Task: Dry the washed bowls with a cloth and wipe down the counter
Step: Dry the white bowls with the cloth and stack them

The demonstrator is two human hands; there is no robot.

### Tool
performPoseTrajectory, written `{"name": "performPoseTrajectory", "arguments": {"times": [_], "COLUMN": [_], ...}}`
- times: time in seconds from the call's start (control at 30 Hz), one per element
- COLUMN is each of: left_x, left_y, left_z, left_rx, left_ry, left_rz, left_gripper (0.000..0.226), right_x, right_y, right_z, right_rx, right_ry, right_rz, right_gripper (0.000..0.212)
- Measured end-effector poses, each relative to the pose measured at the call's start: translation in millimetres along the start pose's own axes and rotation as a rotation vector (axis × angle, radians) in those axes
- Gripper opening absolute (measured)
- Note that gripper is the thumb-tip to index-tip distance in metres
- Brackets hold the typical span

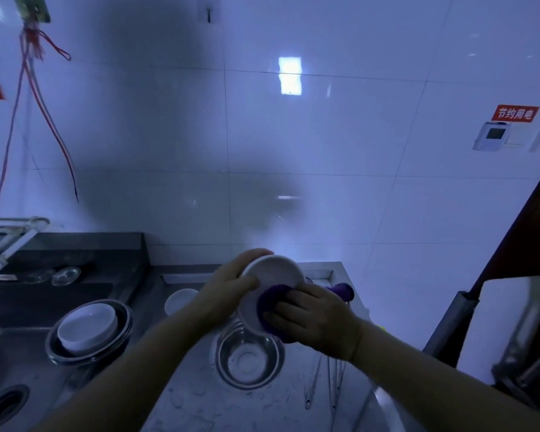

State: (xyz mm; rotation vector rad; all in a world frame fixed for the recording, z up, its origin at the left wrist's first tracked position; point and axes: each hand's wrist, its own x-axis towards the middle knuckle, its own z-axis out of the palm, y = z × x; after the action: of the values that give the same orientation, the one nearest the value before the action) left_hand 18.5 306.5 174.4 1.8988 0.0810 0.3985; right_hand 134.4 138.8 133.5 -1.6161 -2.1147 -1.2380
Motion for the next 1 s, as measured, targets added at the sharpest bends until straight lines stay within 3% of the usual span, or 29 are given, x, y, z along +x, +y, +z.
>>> {"name": "performPoseTrajectory", "arguments": {"times": [0.03,0.1,0.2,0.33,0.43,0.67,0.87,1.0], "left_x": [3.9,9.1,9.4,8.3,19.0,36.5,49.6,52.3], "left_y": [-1.0,-5.9,-19.1,-32.1,-37.2,-64.4,-96.5,-111.7], "left_z": [-7.4,-16.0,-6.6,3.3,-22.7,-61.5,-80.3,-88.0], "left_rx": [-0.001,-0.011,-0.057,-0.164,-0.146,-0.115,-0.166,-0.143], "left_ry": [-0.043,0.025,0.255,0.389,0.307,0.175,0.109,0.101], "left_rz": [-0.031,-0.032,0.047,0.105,0.049,0.031,-0.049,-0.105], "left_gripper": [0.045,0.047,0.051,0.041,0.038,0.034,0.040,0.040], "right_x": [1.0,8.4,29.3,57.2,63.0,64.8,91.6,100.8], "right_y": [5.4,7.3,-8.3,-32.1,-32.9,15.2,-6.2,-30.3], "right_z": [0.3,3.6,15.7,37.0,48.7,52.3,82.0,109.5], "right_rx": [-0.005,-0.028,-0.049,0.035,0.118,0.137,0.017,0.241], "right_ry": [-0.019,-0.013,0.059,0.108,0.009,-0.417,-0.654,-0.674], "right_rz": [-0.034,0.008,0.254,0.533,0.522,0.176,0.361,0.504], "right_gripper": [0.014,0.013,0.016,0.025,0.028,0.040,0.075,0.095]}}
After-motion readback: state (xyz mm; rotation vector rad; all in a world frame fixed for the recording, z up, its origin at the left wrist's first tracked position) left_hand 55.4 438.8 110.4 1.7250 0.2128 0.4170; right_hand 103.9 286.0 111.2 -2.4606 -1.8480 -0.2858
